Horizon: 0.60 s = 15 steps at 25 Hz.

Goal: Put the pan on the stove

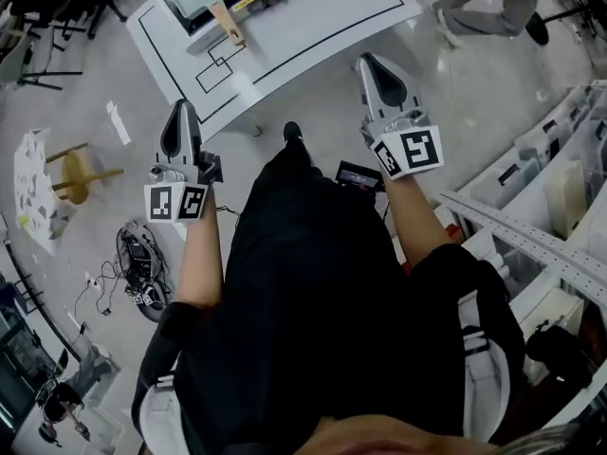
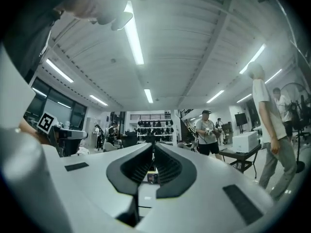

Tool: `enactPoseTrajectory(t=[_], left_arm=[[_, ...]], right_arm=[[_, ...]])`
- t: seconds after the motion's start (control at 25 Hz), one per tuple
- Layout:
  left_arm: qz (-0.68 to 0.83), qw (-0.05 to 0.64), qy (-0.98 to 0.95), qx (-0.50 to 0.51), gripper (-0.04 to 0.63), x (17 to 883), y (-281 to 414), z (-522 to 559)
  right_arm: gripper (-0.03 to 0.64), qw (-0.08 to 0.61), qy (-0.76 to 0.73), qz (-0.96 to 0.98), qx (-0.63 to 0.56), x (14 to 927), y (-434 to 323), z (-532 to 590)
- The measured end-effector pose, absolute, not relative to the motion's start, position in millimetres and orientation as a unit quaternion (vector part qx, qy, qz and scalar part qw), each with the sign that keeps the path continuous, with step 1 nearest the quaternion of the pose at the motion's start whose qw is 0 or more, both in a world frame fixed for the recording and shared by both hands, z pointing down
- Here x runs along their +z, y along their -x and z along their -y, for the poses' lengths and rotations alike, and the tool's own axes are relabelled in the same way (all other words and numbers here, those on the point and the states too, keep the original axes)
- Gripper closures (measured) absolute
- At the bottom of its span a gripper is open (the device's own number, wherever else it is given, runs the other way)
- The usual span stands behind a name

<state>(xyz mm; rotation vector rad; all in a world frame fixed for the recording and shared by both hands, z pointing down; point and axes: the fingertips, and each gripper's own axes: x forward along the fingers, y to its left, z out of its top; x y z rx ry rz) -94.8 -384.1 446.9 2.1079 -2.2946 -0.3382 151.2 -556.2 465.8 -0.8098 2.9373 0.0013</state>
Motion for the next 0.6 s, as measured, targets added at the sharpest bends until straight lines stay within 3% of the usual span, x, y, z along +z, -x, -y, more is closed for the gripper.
enactPoseTrajectory(t=[0.6], left_arm=[[0.717, 0.055, -0.693, -0.053, 0.571, 489.3, 72.9, 316.8]], right_arm=[[0.589, 0.015, 0.305, -0.952, -0.012, 498.3, -173.1, 462.6]])
